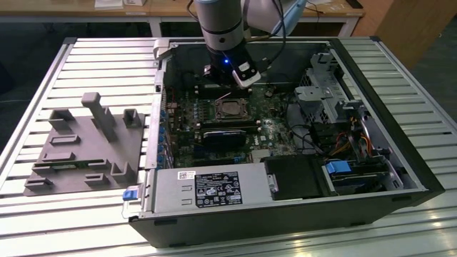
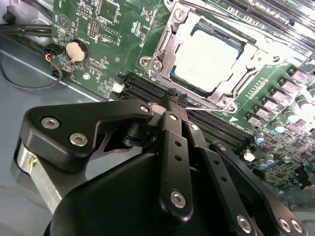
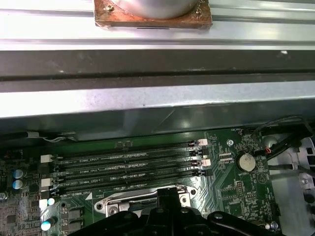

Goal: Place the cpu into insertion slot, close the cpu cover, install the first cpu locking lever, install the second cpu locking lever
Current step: 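Install the first cpu locking lever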

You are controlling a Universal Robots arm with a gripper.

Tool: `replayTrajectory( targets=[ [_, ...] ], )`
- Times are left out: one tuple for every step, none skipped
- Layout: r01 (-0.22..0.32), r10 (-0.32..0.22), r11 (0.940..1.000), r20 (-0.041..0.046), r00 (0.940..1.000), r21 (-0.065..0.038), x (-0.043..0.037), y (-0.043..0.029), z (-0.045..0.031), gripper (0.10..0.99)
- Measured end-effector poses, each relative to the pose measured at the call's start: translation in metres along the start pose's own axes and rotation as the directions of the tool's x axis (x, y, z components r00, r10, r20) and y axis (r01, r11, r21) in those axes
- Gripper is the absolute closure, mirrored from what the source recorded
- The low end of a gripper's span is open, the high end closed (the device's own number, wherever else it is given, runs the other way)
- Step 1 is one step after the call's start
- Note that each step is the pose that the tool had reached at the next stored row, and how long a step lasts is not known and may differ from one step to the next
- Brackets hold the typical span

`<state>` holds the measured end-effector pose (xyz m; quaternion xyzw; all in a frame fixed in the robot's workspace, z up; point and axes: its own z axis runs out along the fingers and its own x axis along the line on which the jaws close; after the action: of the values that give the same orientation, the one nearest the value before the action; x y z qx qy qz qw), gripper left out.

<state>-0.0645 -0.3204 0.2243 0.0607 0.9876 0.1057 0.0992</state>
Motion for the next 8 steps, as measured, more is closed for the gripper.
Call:
replayTrajectory(
  targets=[
    [-0.002,0.002,1.0,0.0007,1.0,0.001,0.0002,0.0007,0.0004,0.984],
    [-0.005,0.005,1.0,0.0014,1.0,0.002,0.0004,0.0014,0.0008,0.984],
    [-0.007,0.007,1.0,0.0022,1.0,0.003,0.0007,0.0021,0.0011,0.984],
    [-0.01,0.01,0.9999,0.0029,0.9999,0.004,0.001,0.0029,0.0014,0.984],
    [-0.014,0.014,0.9999,0.0038,0.9999,0.004,0.0012,0.0036,0.0017,0.984],
    [-0.018,0.018,0.9998,0.0047,0.9998,0.005,0.0015,0.0042,0.002,0.984],
    [-0.022,0.022,0.9997,0.0057,0.9997,0.006,0.0017,0.0048,0.0023,0.984],
    [-0.027,0.027,0.9996,0.007,0.9996,0.007,0.0019,0.0051,0.0026,0.984]
  ],
)
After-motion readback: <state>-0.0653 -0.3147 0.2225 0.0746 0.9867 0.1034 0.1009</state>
